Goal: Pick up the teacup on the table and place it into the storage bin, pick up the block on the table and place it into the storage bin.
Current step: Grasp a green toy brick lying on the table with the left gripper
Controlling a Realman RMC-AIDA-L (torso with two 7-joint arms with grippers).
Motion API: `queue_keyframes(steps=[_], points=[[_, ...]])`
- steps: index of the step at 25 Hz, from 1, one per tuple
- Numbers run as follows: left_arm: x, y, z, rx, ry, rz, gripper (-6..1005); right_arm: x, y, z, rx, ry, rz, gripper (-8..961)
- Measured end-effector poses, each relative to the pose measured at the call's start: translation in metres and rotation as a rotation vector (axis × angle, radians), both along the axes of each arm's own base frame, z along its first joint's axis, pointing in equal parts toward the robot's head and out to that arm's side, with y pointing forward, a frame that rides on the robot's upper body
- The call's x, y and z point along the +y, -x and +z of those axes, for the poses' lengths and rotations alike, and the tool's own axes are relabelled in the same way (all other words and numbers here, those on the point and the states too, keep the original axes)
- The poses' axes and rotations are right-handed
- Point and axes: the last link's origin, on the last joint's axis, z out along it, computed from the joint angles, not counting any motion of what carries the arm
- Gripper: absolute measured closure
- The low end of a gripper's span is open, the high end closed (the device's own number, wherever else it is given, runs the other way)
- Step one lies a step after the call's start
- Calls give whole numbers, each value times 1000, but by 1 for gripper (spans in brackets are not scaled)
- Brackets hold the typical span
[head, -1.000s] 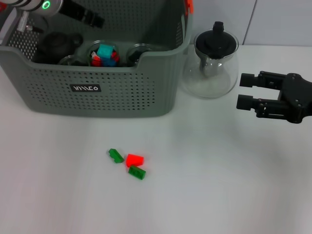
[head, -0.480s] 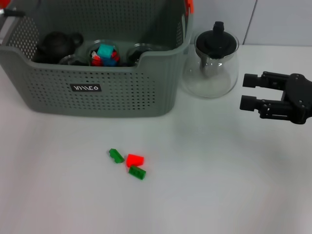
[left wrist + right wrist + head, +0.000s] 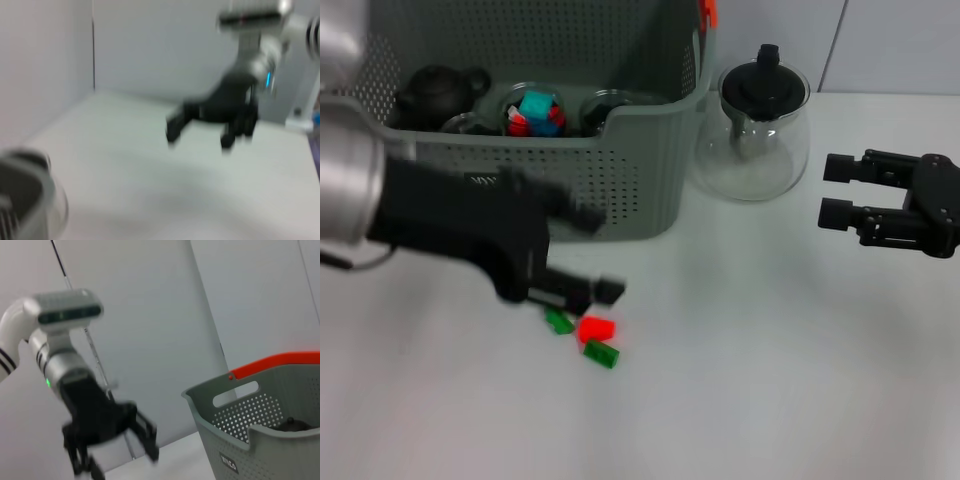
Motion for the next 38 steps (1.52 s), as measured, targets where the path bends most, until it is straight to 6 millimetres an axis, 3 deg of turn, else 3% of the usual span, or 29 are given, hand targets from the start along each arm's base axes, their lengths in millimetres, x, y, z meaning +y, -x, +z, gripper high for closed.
queue_keyframes(steps=[5, 10, 19, 38], points=[[4, 33, -29, 162, 69, 126, 225, -1, -2, -1, 2, 0, -9, 163], [21, 58, -56, 328, 12, 242, 227, -3, -4, -2, 4, 0, -20, 163], [37, 62, -93, 522, -61, 249, 231, -3, -4, -2, 8, -2, -26, 163], [47, 63, -113, 585, -105, 222, 249, -2, -6, 0, 13, -13, -34, 163]])
